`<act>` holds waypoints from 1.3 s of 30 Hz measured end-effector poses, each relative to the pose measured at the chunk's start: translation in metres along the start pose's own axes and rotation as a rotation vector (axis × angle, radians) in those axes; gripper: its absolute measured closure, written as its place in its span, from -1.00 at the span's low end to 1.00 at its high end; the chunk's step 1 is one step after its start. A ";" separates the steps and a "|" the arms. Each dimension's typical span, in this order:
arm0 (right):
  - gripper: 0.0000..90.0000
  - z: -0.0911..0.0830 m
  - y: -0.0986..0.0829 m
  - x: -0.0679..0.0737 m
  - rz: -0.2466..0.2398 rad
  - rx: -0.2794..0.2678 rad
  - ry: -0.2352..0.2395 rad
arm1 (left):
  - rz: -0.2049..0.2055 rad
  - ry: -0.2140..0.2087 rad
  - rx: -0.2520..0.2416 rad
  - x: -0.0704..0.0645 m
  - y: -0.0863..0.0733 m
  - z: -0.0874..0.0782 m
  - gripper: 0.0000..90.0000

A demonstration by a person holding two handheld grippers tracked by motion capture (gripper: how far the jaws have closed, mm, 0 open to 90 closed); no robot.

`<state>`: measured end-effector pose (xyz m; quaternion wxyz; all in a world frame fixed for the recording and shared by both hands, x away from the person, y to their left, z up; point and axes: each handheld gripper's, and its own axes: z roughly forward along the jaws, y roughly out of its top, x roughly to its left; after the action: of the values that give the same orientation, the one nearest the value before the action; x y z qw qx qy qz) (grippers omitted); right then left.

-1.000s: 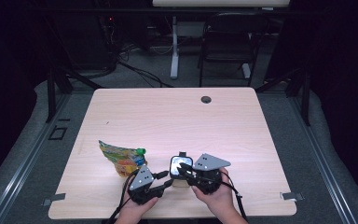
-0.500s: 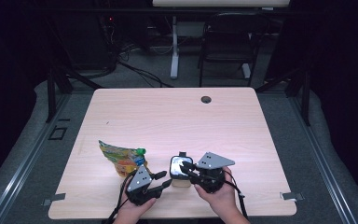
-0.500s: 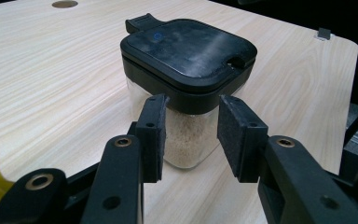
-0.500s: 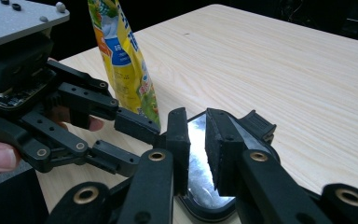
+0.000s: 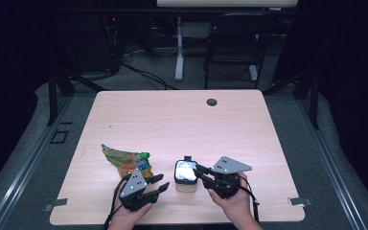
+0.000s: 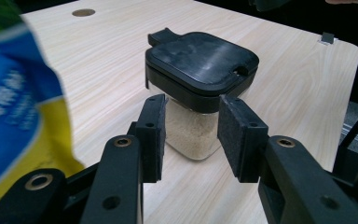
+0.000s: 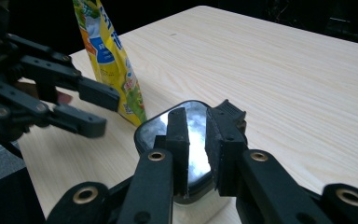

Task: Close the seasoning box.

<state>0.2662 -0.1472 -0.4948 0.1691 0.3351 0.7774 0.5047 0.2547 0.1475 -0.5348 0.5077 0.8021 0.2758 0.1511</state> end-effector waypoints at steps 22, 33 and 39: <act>0.75 -0.029 -0.023 -0.020 0.065 0.000 -0.063 | -0.004 0.047 0.013 0.021 -0.009 -0.048 0.36; 0.74 -0.033 -0.036 -0.030 0.109 0.016 -0.091 | -0.025 0.070 0.019 0.032 -0.018 -0.060 0.36; 0.73 -0.033 -0.040 -0.034 0.130 0.016 -0.101 | -0.044 0.067 0.014 0.036 -0.026 -0.061 0.36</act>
<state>0.2566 -0.2031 -0.5196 0.1725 0.4112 0.7484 0.4910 0.2444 0.2222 -0.5324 0.4958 0.7939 0.3112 0.1644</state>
